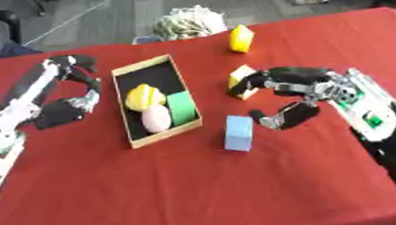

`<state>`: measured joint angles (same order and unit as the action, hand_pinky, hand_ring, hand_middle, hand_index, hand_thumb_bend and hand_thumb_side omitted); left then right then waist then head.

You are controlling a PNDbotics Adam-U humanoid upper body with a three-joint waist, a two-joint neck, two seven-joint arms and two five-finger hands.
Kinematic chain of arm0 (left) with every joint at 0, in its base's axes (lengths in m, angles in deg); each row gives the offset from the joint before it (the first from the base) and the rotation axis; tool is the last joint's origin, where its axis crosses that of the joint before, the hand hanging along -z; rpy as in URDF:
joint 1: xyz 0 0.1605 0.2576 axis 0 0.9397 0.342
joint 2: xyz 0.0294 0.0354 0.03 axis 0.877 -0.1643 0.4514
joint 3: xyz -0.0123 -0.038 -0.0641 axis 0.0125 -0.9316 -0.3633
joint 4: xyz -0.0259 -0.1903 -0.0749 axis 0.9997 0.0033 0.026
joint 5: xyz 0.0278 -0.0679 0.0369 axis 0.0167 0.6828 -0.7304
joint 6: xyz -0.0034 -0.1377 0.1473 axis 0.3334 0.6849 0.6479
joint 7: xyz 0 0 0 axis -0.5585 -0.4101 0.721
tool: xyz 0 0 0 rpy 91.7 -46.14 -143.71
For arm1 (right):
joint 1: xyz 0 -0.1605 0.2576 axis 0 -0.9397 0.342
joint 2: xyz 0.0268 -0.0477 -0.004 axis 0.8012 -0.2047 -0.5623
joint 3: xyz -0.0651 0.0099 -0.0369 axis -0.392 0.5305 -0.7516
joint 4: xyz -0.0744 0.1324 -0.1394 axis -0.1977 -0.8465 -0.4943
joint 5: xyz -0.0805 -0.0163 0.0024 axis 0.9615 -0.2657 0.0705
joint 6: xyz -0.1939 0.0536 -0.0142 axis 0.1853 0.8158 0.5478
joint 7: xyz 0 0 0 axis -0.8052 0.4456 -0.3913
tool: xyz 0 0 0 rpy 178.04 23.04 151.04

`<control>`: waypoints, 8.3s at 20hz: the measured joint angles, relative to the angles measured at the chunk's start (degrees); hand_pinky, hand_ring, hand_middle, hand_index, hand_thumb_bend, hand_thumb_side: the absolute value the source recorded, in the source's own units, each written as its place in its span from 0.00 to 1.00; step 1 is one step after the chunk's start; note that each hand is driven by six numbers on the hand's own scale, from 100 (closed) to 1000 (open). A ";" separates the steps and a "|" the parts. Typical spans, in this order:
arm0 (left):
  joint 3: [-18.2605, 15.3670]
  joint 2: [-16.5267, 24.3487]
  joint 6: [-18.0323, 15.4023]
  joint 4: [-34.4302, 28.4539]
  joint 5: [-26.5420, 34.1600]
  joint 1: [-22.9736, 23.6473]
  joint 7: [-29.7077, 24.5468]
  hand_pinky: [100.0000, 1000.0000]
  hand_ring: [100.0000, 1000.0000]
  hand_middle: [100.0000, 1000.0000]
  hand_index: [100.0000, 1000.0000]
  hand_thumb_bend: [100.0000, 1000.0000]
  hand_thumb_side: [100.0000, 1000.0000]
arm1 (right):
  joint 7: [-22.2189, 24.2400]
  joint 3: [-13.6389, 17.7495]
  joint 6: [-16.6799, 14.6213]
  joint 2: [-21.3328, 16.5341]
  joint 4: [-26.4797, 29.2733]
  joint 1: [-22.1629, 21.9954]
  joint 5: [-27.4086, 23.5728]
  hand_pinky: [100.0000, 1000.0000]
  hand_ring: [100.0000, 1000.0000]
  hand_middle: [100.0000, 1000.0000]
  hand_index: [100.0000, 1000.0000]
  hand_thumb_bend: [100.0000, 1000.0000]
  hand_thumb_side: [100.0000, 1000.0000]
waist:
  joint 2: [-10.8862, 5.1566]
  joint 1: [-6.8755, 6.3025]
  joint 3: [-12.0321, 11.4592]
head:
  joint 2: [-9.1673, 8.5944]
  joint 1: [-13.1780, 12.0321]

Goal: Pick up objects on the table and place them in the box.

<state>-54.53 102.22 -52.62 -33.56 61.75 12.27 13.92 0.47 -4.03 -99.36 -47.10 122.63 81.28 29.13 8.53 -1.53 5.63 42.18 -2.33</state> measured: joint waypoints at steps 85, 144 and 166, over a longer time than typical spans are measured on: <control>-1.75 -17.69 0.98 -4.19 0.17 10.86 -0.08 0.72 0.56 0.57 0.79 0.00 0.54 | 2.32 7.81 2.32 3.69 -6.63 10.70 9.21 0.60 0.50 0.56 0.86 0.00 0.18 | -1.96 -0.02 -12.61 | 1.13 7.48; 0.91 -19.62 0.33 -3.98 1.44 8.47 -2.44 0.73 0.56 0.57 0.79 0.00 0.62 | -15.17 23.82 14.82 5.70 -26.42 14.44 22.67 0.80 0.89 0.90 0.96 0.00 0.51 | -1.22 1.86 -17.49 | -1.92 19.13; 0.21 -19.06 0.12 -3.08 1.00 10.38 -1.89 0.73 0.58 0.57 0.79 0.00 0.62 | 3.96 20.26 4.00 -3.25 -24.68 8.33 27.24 0.91 0.98 0.99 1.00 0.00 0.32 | -2.17 2.59 -13.09 | -0.40 17.01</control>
<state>-54.32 83.16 -52.51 -36.64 62.75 22.65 12.03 4.44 16.23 -95.37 -50.35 97.95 89.62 56.37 6.35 1.06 -7.46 41.79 14.68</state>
